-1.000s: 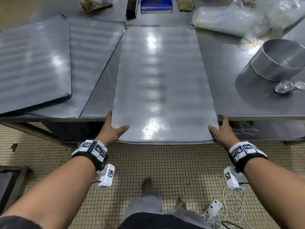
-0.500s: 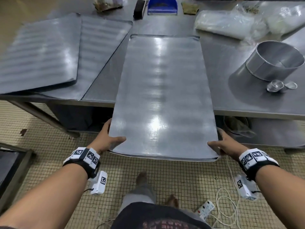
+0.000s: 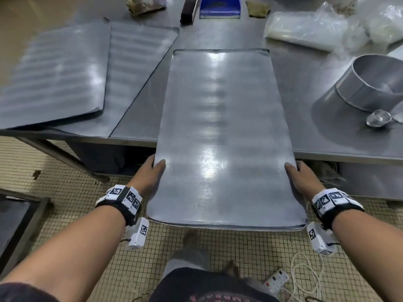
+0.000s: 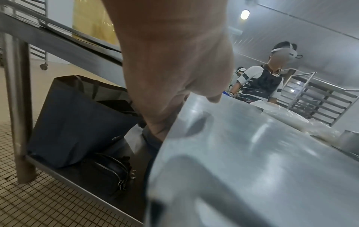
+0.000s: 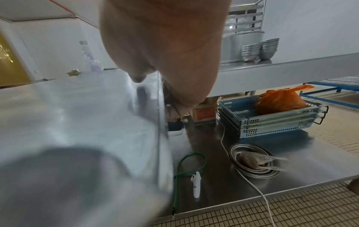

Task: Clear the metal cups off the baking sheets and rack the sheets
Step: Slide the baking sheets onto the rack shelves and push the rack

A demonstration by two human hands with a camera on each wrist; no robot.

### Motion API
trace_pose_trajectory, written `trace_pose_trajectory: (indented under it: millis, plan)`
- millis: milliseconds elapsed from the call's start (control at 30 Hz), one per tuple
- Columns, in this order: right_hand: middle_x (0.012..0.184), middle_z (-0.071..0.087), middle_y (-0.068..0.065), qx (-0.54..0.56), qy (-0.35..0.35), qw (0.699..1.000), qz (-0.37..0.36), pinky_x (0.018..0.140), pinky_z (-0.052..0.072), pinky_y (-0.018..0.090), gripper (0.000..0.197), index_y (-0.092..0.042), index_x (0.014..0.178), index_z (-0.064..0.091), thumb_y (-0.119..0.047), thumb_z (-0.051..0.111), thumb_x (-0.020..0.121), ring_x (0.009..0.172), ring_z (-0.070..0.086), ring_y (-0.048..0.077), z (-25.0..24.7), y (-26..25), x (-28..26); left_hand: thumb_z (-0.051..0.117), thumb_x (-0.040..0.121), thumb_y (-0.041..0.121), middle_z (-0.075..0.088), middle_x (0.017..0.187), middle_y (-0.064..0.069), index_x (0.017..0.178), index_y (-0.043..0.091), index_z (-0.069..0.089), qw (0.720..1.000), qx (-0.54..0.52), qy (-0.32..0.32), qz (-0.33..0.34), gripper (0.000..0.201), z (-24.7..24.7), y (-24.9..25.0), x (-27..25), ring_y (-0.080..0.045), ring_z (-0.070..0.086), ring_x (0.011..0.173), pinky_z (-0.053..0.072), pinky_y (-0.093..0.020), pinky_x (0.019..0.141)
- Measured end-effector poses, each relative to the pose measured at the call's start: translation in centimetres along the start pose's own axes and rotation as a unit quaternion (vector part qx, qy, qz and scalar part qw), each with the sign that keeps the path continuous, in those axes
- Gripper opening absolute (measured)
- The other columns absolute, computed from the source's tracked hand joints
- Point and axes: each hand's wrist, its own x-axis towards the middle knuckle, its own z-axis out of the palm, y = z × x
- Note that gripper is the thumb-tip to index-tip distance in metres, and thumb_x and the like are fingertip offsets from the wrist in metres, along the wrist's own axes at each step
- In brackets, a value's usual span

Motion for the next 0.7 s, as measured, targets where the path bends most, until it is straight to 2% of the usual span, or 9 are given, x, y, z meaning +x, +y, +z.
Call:
trace_pose_trajectory:
  millis: [67,133,267,333,400,467,567,633,700]
  plan:
    - [0.135,0.057,0.012,-0.033,-0.004,0.999,0.008,0.106,0.039,0.044,0.054,-0.012,0.132,0.05,-0.053,0.045,0.097,0.126,0.053,0.033,0.4,0.2,0.8,0.05,0.107,0.032,0.062,0.129,0.002,0.148,0.021,0.045,1.0,0.009,0.0,-0.003,0.043,0.3,0.2,1.0,-0.018,0.061,0.119,0.047,-0.032,0.103]
    - [0.14,0.054,0.014,-0.058,-0.005,0.998,0.004,0.109,0.036,0.047,0.059,-0.012,0.133,0.046,-0.058,0.04,0.097,0.13,0.049,0.035,0.7,0.6,1.3,0.048,0.107,0.032,0.057,0.134,0.002,0.152,0.02,0.038,1.0,0.003,0.006,-0.01,0.047,0.5,0.1,1.7,-0.018,0.057,0.12,0.043,-0.034,0.105]
    - [0.135,0.058,0.011,-0.061,0.008,0.998,-0.002,0.104,0.041,0.048,0.052,-0.015,0.127,0.052,-0.057,0.042,0.097,0.124,0.054,0.034,0.8,0.8,1.4,0.05,0.107,0.03,0.056,0.133,0.0,0.15,0.015,0.037,0.999,0.044,0.02,-0.002,0.047,1.0,0.1,2.2,-0.014,0.057,0.111,0.043,-0.019,0.088]
    - [0.131,0.062,0.011,-0.049,0.023,0.999,-0.008,0.101,0.044,0.047,0.048,-0.014,0.125,0.058,-0.052,0.047,0.098,0.119,0.057,0.034,0.7,0.7,1.3,0.052,0.107,0.024,0.057,0.127,-0.001,0.145,0.011,0.041,0.999,0.048,0.023,0.001,0.042,0.9,0.2,2.5,-0.003,0.059,0.097,0.043,-0.003,0.069]
    - [0.125,0.065,0.013,-0.044,0.035,0.998,-0.019,0.098,0.047,0.047,0.046,-0.012,0.121,0.062,-0.05,0.05,0.097,0.113,0.06,0.034,0.7,0.7,1.3,0.055,0.105,0.02,0.059,0.12,0.0,0.141,0.008,0.045,0.998,0.053,0.025,0.002,0.039,0.8,0.5,2.5,0.006,0.055,0.092,0.043,0.001,0.059]
    - [0.119,0.067,0.012,-0.038,0.042,0.998,-0.03,0.096,0.048,0.047,0.043,-0.012,0.117,0.064,-0.049,0.052,0.097,0.108,0.062,0.033,0.4,0.7,1.0,0.058,0.104,0.02,0.061,0.117,0.001,0.139,0.007,0.048,0.998,0.056,0.027,0.01,0.039,0.5,0.7,2.4,0.002,0.059,0.094,0.046,-0.005,0.066]
    - [0.114,0.068,0.008,-0.015,0.045,0.998,-0.043,0.092,0.049,0.043,0.038,-0.013,0.115,0.064,-0.046,0.052,0.098,0.104,0.063,0.029,0.0,0.6,0.3,0.062,0.101,0.029,0.063,0.124,-0.001,0.139,0.01,0.049,0.997,0.074,0.012,0.014,0.044,-0.4,0.8,2.0,-0.016,0.063,0.111,0.05,-0.031,0.095]
    - [0.11,0.067,0.006,-0.019,0.045,0.997,-0.063,0.086,0.045,0.037,0.039,-0.011,0.113,0.065,-0.045,0.051,0.1,0.101,0.061,0.027,-0.5,0.5,-0.4,0.063,0.099,0.038,0.064,0.129,0.001,0.14,0.015,0.048,0.996,0.089,-0.017,0.018,0.049,-1.2,0.7,1.3,-0.018,0.062,0.119,0.047,-0.045,0.108]
    - [0.106,0.068,0.006,-0.024,0.045,0.996,-0.076,0.082,0.043,0.036,0.039,-0.01,0.109,0.065,-0.045,0.05,0.1,0.098,0.062,0.027,-1.0,0.7,-1.1,0.063,0.098,0.044,0.062,0.133,0.004,0.142,0.019,0.045,0.993,0.111,-0.045,0.022,0.054,-1.8,0.5,0.5,-0.017,0.06,0.123,0.045,-0.048,0.112]
